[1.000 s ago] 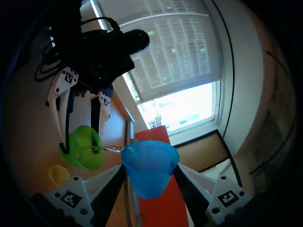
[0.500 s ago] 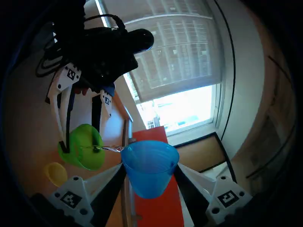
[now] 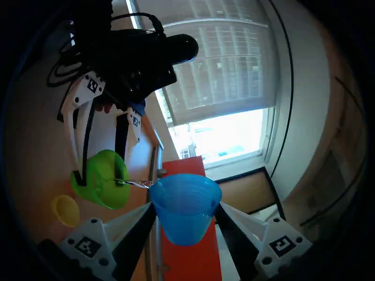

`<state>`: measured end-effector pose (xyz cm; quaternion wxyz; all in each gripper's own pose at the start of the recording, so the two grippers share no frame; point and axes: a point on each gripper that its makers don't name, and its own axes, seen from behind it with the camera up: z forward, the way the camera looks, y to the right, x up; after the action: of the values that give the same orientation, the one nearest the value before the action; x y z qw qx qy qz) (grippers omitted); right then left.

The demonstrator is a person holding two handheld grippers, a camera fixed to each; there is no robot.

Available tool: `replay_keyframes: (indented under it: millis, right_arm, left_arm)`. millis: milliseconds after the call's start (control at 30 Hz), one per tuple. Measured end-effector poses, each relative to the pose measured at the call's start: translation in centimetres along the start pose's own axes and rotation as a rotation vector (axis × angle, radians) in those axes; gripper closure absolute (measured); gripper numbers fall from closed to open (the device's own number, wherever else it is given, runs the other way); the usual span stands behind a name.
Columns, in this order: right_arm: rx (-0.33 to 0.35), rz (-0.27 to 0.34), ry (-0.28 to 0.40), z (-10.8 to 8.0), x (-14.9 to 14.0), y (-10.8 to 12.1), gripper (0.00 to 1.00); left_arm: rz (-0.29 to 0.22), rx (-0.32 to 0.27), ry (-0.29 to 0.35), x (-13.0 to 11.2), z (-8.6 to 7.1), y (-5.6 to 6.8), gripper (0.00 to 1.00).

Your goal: Pour water

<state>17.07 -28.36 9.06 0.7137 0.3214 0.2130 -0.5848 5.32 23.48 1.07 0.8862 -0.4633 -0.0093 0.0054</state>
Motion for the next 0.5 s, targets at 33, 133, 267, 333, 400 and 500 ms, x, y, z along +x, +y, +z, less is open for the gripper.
replay_keyframes:
  millis: [33,133,267,333,400,500]
  right_arm:
    - [0.0,-0.002,0.0,0.04,-0.02,-0.02,0.12]
    - [0.0,-0.011,-0.002,0.15,-0.08,-0.03,0.12]
    - [-0.002,-0.024,-0.004,0.31,-0.21,0.04,0.12]
    - [-0.003,-0.03,-0.005,0.37,-0.26,0.09,0.12]
    - [-0.004,-0.036,-0.005,0.43,-0.29,0.14,0.12]
    - [-0.007,-0.042,-0.006,0.48,-0.29,0.29,0.12]
  left_arm:
    - [0.0,0.0,0.0,-0.01,0.02,0.0,0.14]
    - [0.0,0.0,0.0,-0.02,0.07,-0.07,0.14]
    - [-0.001,0.001,0.0,0.02,0.11,-0.2,0.14]
    - [-0.001,0.001,0.001,0.05,0.12,-0.24,0.14]
    - [-0.001,0.002,0.001,0.07,0.13,-0.27,0.14]
    - [0.0,0.002,0.002,0.05,0.13,-0.29,0.14]
